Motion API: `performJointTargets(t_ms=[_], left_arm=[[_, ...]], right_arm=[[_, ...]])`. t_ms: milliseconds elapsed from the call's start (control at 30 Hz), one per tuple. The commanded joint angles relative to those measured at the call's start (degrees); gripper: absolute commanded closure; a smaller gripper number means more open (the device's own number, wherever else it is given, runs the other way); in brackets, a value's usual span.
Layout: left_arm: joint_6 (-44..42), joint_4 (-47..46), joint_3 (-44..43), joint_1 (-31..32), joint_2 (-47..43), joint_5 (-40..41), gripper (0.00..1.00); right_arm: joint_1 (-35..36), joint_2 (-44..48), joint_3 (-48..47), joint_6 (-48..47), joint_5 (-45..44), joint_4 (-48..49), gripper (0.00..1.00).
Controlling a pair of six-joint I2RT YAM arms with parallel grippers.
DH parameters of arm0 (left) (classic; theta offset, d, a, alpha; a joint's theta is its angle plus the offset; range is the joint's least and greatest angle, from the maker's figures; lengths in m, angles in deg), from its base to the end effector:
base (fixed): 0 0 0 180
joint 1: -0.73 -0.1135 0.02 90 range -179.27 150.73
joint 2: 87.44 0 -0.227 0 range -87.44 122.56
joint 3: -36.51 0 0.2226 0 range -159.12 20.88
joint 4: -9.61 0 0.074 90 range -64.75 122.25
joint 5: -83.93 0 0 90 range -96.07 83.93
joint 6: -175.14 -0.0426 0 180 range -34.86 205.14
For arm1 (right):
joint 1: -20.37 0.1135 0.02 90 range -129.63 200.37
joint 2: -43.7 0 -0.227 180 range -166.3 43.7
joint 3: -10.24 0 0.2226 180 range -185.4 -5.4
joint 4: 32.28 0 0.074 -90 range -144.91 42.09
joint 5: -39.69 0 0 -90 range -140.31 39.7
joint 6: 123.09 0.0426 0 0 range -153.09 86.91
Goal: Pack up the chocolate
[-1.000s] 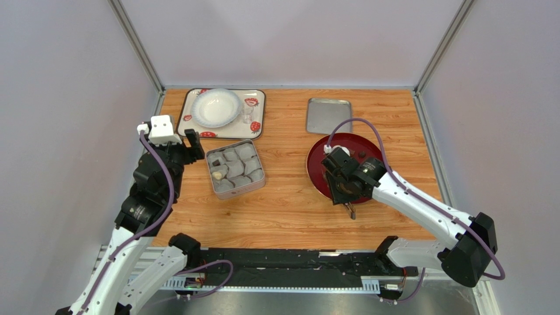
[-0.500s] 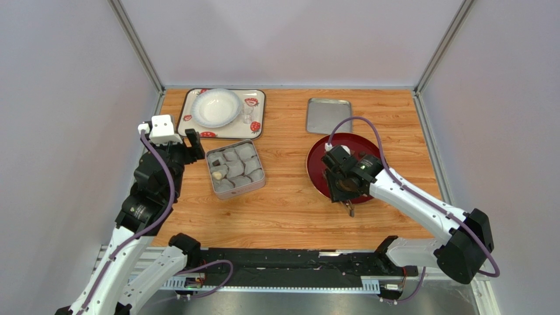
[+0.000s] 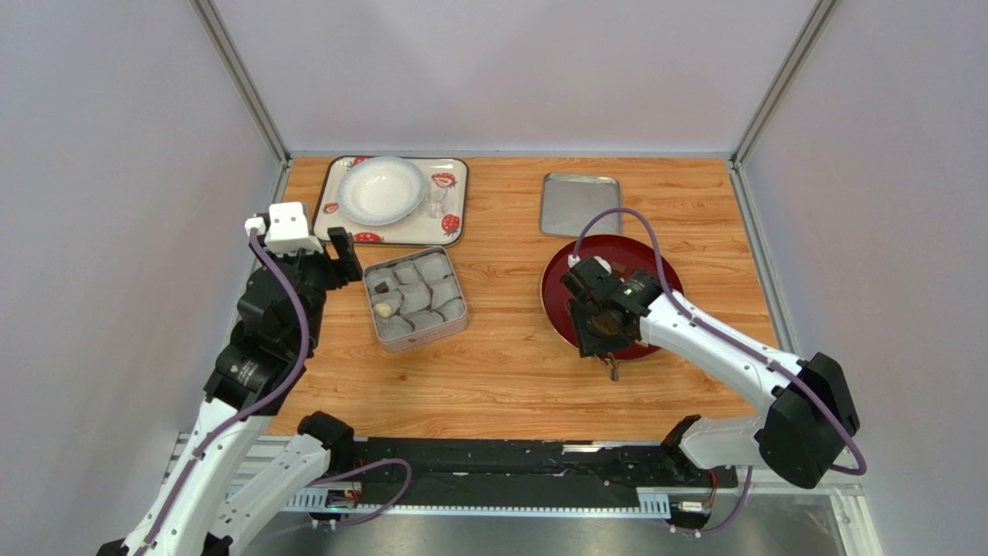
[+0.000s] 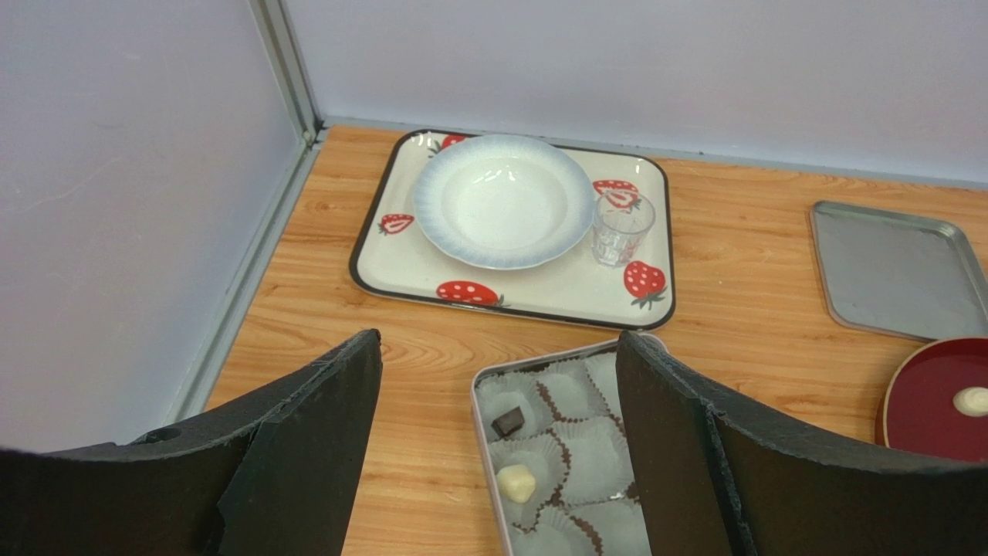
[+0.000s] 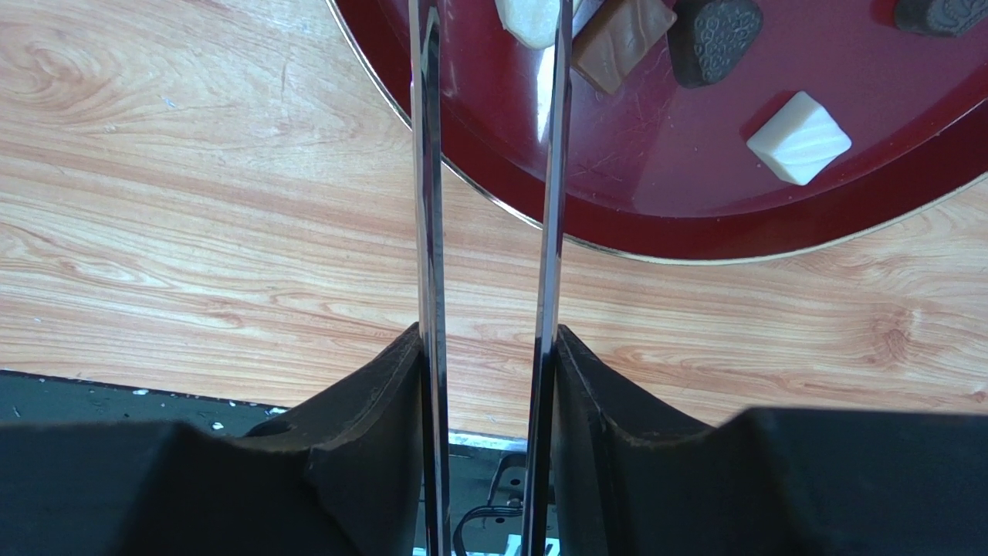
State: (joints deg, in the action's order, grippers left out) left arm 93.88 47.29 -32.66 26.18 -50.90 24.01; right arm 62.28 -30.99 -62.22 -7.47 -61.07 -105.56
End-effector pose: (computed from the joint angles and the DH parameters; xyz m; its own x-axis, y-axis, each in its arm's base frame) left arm 0.1315 -0.0390 0.3589 -0.0666 -0.1139 -0.9913 -0.0901 0.9901 -0.1078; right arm 0.1627 0.1353 0.2116 -0.9184 -0.2535 -0.3038 -0.2488 0.9670 -0.0548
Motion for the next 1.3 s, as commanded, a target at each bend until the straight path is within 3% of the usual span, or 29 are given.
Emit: performJointTargets(t_ms=[0,167,333,833,1267], left_arm=[[0.32,-0.77,-0.25,-0.31,0.29,-0.55,0.18],[0.23,-0.77,-0.25,-0.32,0.38,-0.73,0.18],[0.23,-0.69,-0.25,-0.32,0.38,-0.73,0.18],[0.23,-0.77,-0.34,-0.32,0.03,-0.64,0.18],[0.15,-0.77,-0.25,-0.32,-0.06,-0.29,0.18]], right_arm=[[-0.25,0.51,0.39,-0.14,0.13,1.66,0.59],[-0.34,1.22,0.66,-0.14,0.57,0.61,0.62],[-0.25,2.18,-1.1,-0.75,0.74,0.26,0.75],[3.7,0.17,-16.47,-5.15,1.71,0.34,0.76],[16.35,-16.87,-32.81,-6.55,4.26,7.28,0.75]])
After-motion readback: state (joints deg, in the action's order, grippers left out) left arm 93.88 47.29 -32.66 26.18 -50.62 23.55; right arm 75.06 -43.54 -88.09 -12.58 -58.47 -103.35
